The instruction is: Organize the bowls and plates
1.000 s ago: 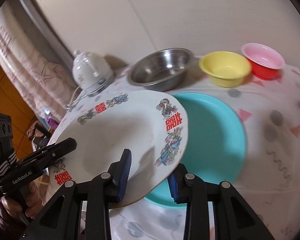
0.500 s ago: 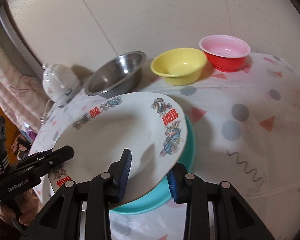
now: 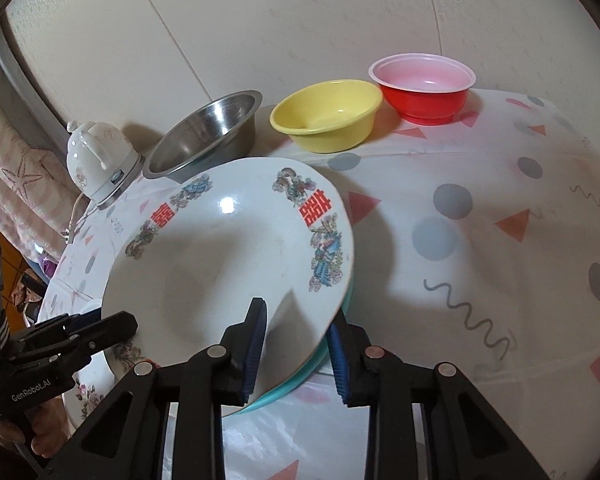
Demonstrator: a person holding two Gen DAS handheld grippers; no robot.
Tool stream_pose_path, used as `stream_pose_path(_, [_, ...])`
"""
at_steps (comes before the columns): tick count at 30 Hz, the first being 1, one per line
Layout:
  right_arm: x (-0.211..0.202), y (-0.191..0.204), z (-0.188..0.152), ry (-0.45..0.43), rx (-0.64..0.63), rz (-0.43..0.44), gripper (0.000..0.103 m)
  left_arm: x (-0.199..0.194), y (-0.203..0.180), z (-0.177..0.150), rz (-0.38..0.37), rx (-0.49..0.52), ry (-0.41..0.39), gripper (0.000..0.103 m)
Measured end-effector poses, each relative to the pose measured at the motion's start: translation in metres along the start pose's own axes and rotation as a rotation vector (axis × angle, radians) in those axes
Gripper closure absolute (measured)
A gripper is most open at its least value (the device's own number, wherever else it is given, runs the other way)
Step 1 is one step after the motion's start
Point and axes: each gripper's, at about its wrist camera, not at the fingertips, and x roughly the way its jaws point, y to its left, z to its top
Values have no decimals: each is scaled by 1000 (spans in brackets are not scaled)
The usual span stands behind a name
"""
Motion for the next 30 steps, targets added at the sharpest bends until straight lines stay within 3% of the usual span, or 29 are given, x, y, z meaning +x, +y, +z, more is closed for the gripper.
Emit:
stream_pose_path(14, [-4,7,-3,18,-56,-8,76,-6,5,-2,24,7,-15,69])
stream_pose_path(30, [-6,4,-3,68,25,28,73,-16,20,-5,44,-4,-34,65])
